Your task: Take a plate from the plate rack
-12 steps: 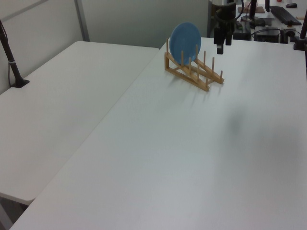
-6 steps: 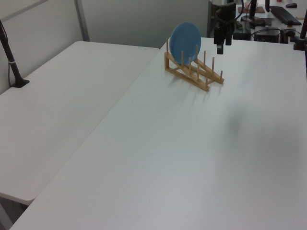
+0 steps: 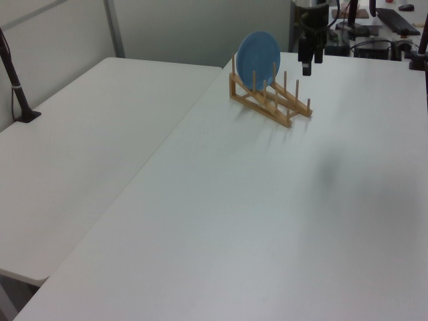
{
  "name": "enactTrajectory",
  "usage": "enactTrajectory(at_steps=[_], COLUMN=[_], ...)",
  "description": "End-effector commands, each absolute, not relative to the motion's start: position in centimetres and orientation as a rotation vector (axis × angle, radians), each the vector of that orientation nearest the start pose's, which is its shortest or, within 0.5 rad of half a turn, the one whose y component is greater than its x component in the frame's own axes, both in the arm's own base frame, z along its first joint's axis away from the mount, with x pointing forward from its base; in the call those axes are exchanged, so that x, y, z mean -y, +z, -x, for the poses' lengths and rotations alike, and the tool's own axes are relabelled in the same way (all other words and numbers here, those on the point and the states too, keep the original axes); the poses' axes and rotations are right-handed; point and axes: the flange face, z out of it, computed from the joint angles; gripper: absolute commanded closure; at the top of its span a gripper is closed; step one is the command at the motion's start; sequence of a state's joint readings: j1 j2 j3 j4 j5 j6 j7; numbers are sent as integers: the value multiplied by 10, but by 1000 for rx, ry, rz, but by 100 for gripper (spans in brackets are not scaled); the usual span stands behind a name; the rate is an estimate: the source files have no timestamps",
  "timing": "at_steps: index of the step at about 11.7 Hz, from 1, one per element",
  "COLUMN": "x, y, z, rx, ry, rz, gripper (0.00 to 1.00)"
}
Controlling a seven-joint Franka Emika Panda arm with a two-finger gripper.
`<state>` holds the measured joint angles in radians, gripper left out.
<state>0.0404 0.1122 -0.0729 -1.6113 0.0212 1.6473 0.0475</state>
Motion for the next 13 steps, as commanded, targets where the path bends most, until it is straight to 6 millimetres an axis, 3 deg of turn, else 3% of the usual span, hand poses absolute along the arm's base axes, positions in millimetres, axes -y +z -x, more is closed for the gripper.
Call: enactTrajectory(at_steps=[1, 6, 8, 10, 13], x=[24, 89, 128, 167, 204], y=[561, 571, 570, 578, 580], z=[-596, -621, -631, -639, -646], rx=[-128, -38, 136, 184, 386], ry=[5, -344, -504, -741, -1000], rz=[3145, 3206, 3233, 3254, 3284], gripper=[0, 0, 0, 7, 18])
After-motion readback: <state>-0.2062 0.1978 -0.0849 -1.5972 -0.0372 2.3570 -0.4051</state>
